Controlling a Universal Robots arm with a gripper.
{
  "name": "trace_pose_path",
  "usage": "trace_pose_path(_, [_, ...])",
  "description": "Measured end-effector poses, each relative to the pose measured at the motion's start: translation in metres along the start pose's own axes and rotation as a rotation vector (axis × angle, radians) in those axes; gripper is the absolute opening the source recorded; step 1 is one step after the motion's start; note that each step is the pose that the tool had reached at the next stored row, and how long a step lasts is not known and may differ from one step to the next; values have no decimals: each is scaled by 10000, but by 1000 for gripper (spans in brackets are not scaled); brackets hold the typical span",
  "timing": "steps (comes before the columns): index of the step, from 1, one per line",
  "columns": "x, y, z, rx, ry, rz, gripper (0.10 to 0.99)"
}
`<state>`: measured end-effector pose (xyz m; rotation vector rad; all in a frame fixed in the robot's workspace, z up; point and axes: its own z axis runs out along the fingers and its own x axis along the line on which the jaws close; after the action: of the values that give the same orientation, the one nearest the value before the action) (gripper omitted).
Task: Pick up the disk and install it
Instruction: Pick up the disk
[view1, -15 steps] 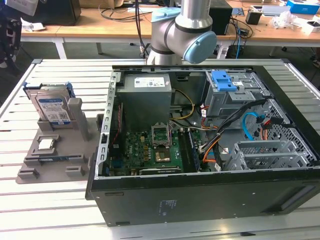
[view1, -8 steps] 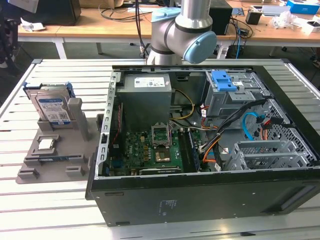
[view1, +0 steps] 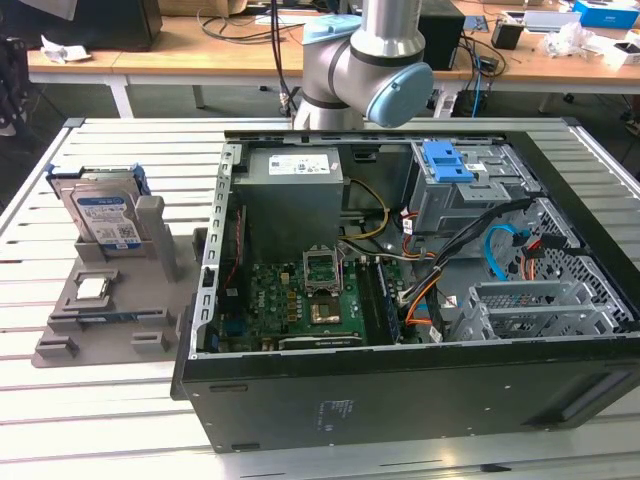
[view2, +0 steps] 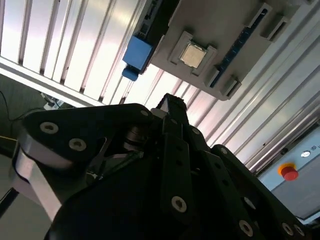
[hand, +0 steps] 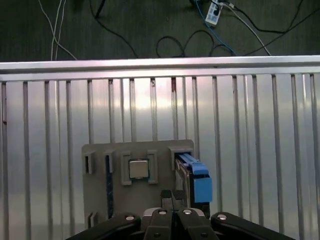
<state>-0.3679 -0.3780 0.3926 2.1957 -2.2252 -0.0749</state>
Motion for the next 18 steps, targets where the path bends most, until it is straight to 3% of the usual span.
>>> trace_pose_path(9, [0,0,0,-33,63,-1437,106])
trace_pose_path(18, [0,0,0,-56,107,-2422,106])
